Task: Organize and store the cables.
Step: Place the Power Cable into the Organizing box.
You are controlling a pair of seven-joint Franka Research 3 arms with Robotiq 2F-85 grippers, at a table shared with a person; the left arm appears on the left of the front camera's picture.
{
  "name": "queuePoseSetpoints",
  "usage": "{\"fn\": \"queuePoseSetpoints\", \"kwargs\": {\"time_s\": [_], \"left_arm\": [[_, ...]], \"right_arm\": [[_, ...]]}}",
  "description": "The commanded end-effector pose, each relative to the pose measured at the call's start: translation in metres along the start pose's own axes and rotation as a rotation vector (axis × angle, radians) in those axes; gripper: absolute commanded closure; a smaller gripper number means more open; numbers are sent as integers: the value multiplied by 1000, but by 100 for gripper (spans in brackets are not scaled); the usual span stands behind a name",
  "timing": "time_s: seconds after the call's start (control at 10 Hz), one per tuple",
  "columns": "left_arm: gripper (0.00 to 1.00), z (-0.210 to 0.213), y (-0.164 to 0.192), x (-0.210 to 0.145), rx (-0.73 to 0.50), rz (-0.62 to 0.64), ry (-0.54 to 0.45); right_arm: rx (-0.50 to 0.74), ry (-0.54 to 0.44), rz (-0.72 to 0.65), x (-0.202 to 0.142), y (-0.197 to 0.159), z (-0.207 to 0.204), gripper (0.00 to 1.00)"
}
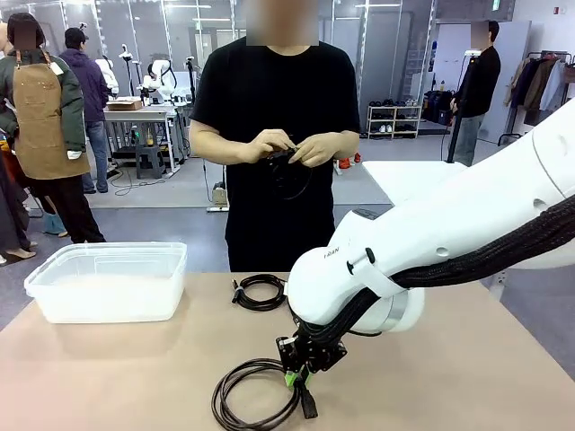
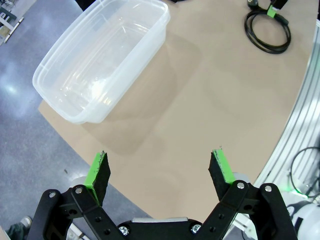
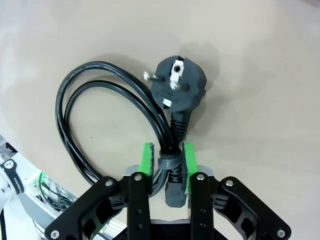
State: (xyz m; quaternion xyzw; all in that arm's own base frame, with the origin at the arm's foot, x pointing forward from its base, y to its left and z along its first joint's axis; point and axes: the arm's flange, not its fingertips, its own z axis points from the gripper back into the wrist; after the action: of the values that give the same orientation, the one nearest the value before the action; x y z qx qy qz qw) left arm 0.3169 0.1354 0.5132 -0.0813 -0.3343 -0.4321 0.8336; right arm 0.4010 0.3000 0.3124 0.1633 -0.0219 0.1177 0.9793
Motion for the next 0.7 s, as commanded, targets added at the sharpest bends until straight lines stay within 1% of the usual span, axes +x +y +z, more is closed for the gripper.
{"fn": "queuePoseSetpoints", "kwargs": {"time_s": [0.0, 0.1, 0.3, 0.6], "left_arm": [[0, 0, 1, -1, -3, -8, -4], [0, 0, 1, -1, -3, -8, -4], [0, 0, 1, -1, -3, -8, -4], [0, 0, 1, -1, -3, -8, -4]], "right_arm": [[4, -4, -5, 1, 0, 4, 22], [11, -9, -6, 0, -1, 7, 1], [6, -29, 6, 1, -13, 25, 0], [18, -47, 93, -9, -44, 77, 0]]}}
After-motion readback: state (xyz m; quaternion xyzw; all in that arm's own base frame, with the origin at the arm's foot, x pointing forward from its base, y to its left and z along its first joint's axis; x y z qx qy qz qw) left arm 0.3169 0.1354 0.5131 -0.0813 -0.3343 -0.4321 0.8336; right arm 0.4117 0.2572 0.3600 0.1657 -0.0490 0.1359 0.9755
